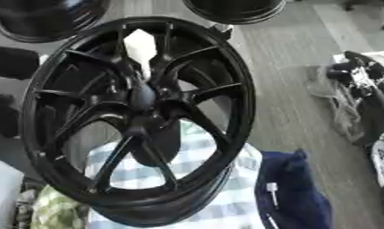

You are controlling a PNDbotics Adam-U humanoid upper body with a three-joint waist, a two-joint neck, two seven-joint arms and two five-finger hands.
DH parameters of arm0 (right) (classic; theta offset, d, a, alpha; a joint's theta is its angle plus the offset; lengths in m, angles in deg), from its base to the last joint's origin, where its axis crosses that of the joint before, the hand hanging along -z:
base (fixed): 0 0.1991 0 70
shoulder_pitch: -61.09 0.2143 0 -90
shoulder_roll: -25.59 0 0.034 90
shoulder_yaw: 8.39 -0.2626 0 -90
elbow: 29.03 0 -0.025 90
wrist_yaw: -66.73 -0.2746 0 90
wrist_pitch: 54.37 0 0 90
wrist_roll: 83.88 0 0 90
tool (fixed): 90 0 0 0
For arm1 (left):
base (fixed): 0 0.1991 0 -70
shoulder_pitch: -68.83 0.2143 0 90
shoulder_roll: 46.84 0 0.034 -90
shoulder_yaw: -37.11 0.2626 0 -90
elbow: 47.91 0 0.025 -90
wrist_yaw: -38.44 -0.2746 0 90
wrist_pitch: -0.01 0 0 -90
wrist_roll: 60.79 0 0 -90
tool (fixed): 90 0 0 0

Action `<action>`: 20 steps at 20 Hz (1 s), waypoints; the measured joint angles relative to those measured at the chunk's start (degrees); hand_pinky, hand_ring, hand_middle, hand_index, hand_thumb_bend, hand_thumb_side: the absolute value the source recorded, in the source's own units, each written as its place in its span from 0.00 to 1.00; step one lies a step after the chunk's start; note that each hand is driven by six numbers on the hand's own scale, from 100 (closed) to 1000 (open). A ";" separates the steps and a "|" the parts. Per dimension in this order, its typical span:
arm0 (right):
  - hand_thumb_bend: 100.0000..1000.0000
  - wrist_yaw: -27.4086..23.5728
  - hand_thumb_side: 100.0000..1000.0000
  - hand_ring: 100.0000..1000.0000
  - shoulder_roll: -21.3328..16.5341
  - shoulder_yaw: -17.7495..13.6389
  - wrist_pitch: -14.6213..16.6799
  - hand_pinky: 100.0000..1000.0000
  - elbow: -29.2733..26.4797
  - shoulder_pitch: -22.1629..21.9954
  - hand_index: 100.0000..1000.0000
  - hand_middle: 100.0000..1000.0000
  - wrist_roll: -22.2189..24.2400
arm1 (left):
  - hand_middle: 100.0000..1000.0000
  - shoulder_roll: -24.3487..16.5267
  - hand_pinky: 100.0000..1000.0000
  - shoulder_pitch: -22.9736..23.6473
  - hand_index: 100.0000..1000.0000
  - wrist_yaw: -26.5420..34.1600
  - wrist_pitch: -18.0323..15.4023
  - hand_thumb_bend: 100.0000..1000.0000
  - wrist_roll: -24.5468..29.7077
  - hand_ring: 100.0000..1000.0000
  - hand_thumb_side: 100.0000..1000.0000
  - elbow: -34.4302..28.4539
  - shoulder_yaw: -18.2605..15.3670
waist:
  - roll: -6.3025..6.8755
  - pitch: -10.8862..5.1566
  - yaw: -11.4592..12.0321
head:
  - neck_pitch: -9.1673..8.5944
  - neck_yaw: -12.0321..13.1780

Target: Pull the pin out of the wheel hub.

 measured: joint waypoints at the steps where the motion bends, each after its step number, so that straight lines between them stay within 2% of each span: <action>1: 0.00 0.00 0.48 0.69 0.00 0.04 0.00 0.94 0.00 -0.02 0.81 0.62 0.04 | 0.68 0.02 0.80 -2.03 0.76 -0.75 -1.20 0.00 2.73 0.77 0.38 1.06 1.41 | -0.06 -0.02 -0.20 | 0.00 0.02; 6: 0.00 0.00 0.48 0.69 0.00 0.36 -0.13 0.94 0.03 -0.29 0.81 0.62 0.19 | 0.76 2.33 0.85 -9.41 0.82 -3.35 -7.85 0.06 20.46 0.83 0.61 5.70 8.48 | -0.09 -0.08 -0.75 | 0.01 0.78; 8: 0.00 0.00 0.48 0.69 -0.01 0.46 -0.20 0.94 0.12 -0.31 0.81 0.62 0.26 | 0.77 3.82 0.86 -11.46 0.83 -3.81 -9.97 0.07 28.31 0.85 0.63 7.54 10.69 | -0.05 -0.08 -0.98 | 0.01 0.90; 10: 0.00 0.01 0.48 0.69 -0.01 0.69 -0.23 0.94 0.18 -0.31 0.81 0.62 0.30 | 0.79 5.19 0.89 -12.98 0.84 -4.07 -10.98 0.13 33.88 0.87 0.64 9.34 12.36 | 0.10 -0.08 -1.07 | 0.03 0.92; 15: 0.00 0.11 0.48 0.69 -0.04 0.73 -0.45 0.94 0.32 -0.30 0.81 0.62 0.51 | 0.78 7.86 0.91 -15.56 0.84 -7.42 -9.90 0.28 34.93 0.89 0.62 14.18 16.43 | 0.31 -0.08 -1.32 | 0.22 1.30; 17: 0.00 0.12 0.48 0.69 -0.06 0.83 -0.49 0.94 0.34 -0.26 0.81 0.62 0.52 | 0.77 8.80 0.92 -16.01 0.84 -8.70 -10.33 0.38 34.50 0.89 0.65 16.38 16.94 | 0.34 -0.08 -1.37 | 0.24 1.37; 20: 0.00 0.12 0.49 0.68 -0.07 1.03 -0.58 0.94 0.35 -0.24 0.80 0.61 0.57 | 0.76 10.04 0.92 -16.88 0.83 -10.28 -11.27 0.44 33.57 0.89 0.70 19.53 16.95 | 0.35 -0.09 -1.46 | 0.25 1.38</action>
